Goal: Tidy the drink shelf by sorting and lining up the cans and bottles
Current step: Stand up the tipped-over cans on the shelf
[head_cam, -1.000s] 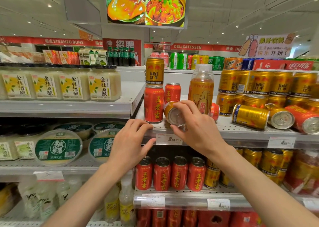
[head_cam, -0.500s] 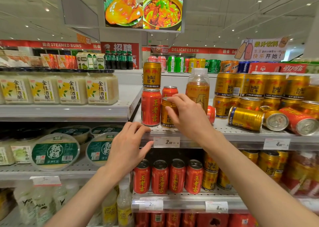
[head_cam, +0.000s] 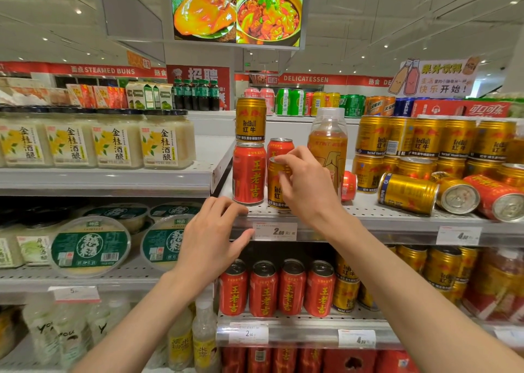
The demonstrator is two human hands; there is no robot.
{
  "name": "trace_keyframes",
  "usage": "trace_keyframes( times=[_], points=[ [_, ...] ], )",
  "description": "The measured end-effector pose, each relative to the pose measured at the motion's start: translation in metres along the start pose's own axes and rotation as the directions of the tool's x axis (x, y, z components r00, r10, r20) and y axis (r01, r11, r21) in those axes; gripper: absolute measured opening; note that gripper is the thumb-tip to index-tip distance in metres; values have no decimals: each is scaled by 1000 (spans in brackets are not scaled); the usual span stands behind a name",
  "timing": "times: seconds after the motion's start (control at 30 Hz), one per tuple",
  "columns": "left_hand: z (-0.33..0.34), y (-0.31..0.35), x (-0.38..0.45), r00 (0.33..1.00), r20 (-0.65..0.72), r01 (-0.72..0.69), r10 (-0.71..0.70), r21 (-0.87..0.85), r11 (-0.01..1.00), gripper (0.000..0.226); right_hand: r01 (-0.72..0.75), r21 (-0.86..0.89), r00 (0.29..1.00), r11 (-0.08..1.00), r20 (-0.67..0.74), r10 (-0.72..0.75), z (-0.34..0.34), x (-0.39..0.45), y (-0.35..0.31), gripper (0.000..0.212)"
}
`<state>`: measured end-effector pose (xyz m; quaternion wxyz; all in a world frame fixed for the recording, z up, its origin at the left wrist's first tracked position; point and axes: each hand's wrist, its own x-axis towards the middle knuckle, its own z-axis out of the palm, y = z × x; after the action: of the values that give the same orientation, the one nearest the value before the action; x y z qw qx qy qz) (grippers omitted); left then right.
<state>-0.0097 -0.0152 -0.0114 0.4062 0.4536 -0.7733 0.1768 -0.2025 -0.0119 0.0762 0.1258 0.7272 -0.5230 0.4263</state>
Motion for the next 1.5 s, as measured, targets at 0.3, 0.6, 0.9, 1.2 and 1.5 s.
trace_keyframes(
  times=[0.3,0.6,0.9,1.2,1.5],
  points=[
    [2,2,0,999,-11,47,-47,-30,998,36,0,153,1000,988,17,-3,5,-30,2,48],
    [2,2,-21,996,32,90,-85,-284,955,45,-200,303,980,932,51,193,2,-98,6,51],
    [6,38,-61,932,29,314,-362,-564,764,27,-517,422,846,745,118,520,-4,-174,49,29],
    [31,113,-57,863,65,444,-502,-571,690,27,-479,475,865,738,113,488,-53,-171,129,20],
    [44,160,-25,856,-22,441,-516,-489,752,27,-377,511,922,773,130,364,-86,-148,185,18]
  ],
)
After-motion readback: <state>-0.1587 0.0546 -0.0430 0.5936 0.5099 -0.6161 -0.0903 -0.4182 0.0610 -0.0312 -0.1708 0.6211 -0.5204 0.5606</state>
